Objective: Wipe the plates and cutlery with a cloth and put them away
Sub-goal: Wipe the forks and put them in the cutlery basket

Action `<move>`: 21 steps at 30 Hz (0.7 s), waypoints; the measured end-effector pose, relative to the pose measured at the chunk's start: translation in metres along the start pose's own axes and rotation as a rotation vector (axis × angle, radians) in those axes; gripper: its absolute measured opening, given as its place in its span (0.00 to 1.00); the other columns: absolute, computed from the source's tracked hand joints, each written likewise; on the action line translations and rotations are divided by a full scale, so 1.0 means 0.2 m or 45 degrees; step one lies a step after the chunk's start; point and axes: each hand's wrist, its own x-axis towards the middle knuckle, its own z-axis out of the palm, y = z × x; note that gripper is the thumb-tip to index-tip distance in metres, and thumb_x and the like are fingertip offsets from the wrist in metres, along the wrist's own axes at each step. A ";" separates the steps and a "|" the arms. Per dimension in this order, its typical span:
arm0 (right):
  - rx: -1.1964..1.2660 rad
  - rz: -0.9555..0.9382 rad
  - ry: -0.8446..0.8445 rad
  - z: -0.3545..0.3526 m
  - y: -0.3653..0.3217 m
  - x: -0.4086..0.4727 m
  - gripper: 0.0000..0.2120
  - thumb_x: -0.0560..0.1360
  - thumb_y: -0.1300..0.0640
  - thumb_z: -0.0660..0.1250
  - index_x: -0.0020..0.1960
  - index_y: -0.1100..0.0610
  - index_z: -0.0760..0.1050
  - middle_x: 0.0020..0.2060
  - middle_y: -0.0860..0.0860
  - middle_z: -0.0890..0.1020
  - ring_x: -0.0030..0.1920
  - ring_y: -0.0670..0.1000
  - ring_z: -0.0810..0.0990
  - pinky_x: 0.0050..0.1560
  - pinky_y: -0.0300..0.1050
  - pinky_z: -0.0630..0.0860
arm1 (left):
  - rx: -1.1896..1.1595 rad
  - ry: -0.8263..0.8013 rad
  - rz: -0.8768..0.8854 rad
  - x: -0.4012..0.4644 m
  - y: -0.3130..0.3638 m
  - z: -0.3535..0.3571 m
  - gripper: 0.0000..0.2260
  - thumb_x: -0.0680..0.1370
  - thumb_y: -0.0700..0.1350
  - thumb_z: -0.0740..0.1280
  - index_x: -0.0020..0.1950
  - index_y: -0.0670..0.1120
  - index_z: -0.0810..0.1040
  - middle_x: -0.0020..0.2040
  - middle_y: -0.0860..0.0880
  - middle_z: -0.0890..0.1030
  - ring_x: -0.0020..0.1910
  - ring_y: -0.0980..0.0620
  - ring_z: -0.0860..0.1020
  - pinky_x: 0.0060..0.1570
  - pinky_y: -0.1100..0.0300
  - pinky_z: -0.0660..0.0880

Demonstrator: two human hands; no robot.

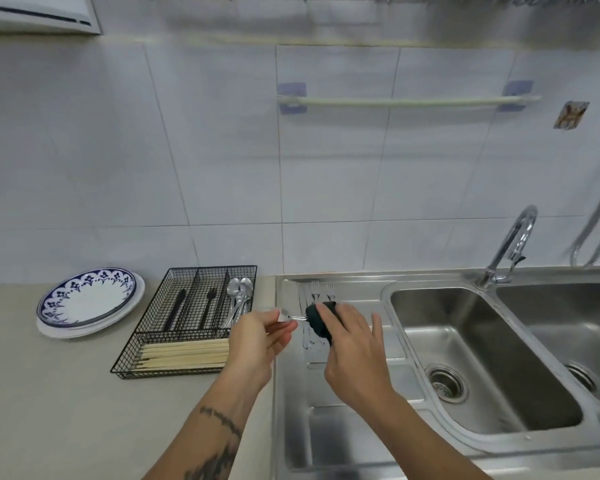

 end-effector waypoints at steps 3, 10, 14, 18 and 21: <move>-0.083 -0.157 0.078 0.05 -0.15 0.04 0.37 0.66 0.62 0.69 0.73 0.48 0.66 0.66 0.51 0.73 0.69 0.55 0.69 0.72 0.67 0.56 | -0.047 -0.048 -0.036 0.05 0.08 -0.07 0.05 0.78 0.35 0.64 0.44 0.39 0.77 0.33 0.42 0.82 0.39 0.46 0.82 0.41 0.58 0.76; -0.047 -0.024 0.187 0.10 -0.22 0.14 0.31 0.63 0.63 0.69 0.64 0.45 0.70 0.52 0.48 0.78 0.51 0.54 0.76 0.61 0.51 0.66 | 0.104 -0.259 0.180 0.17 0.20 -0.29 0.04 0.81 0.36 0.63 0.49 0.42 0.77 0.41 0.42 0.84 0.44 0.45 0.84 0.45 0.55 0.76; 0.004 -0.006 0.212 0.09 -0.26 0.19 0.26 0.68 0.62 0.62 0.63 0.44 0.70 0.51 0.47 0.78 0.49 0.52 0.75 0.54 0.48 0.70 | 0.501 -0.328 0.501 0.24 0.21 -0.38 0.09 0.80 0.34 0.65 0.57 0.45 0.78 0.50 0.41 0.84 0.47 0.45 0.85 0.49 0.52 0.80; 0.045 -0.023 0.208 0.10 -0.24 0.19 0.25 0.69 0.62 0.61 0.63 0.46 0.72 0.51 0.47 0.79 0.49 0.51 0.76 0.54 0.45 0.70 | 0.624 -0.306 0.680 0.27 0.22 -0.41 0.07 0.79 0.32 0.66 0.49 0.41 0.81 0.47 0.41 0.84 0.42 0.49 0.85 0.47 0.55 0.81; 0.095 -0.020 0.186 0.11 -0.24 0.21 0.23 0.71 0.61 0.60 0.64 0.46 0.72 0.51 0.46 0.79 0.49 0.49 0.75 0.54 0.45 0.72 | 0.586 -0.327 0.769 0.30 0.24 -0.39 0.08 0.78 0.30 0.67 0.46 0.41 0.82 0.42 0.42 0.85 0.41 0.46 0.85 0.45 0.55 0.81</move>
